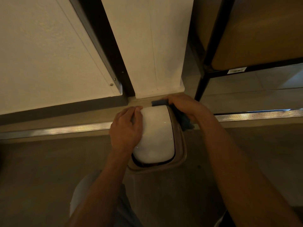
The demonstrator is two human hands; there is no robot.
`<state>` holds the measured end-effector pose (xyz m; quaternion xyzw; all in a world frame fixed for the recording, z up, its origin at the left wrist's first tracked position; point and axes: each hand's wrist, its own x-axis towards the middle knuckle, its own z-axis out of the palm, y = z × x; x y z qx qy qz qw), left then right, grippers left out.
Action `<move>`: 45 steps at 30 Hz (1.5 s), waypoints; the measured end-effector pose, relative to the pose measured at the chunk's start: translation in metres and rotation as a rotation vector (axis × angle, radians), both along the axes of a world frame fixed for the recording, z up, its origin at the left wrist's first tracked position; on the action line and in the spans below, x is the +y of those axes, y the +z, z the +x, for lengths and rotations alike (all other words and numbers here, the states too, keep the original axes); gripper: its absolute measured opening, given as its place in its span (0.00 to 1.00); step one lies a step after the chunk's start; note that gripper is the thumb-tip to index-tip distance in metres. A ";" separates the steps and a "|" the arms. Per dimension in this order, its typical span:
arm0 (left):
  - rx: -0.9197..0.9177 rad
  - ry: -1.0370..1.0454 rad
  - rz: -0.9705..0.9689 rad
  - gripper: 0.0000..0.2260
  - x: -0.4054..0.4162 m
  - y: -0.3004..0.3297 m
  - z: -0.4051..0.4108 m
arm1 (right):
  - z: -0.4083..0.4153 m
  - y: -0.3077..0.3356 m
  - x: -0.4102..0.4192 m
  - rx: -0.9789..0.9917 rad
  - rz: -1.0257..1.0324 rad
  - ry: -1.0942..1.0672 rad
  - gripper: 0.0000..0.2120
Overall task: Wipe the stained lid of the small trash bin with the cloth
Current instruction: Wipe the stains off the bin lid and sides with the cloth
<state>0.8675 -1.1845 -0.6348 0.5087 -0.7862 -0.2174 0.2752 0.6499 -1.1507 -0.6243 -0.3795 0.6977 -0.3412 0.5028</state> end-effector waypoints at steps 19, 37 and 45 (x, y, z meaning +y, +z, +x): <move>0.031 0.001 -0.011 0.14 -0.004 -0.007 0.001 | 0.019 -0.020 0.058 -0.115 -0.052 -0.341 0.21; 0.035 -0.020 -0.049 0.13 -0.004 -0.014 0.001 | 0.028 -0.019 0.048 -0.126 0.004 -0.419 0.17; -0.005 -0.002 -0.068 0.14 -0.005 -0.012 0.000 | 0.014 0.018 -0.030 0.126 0.119 0.033 0.07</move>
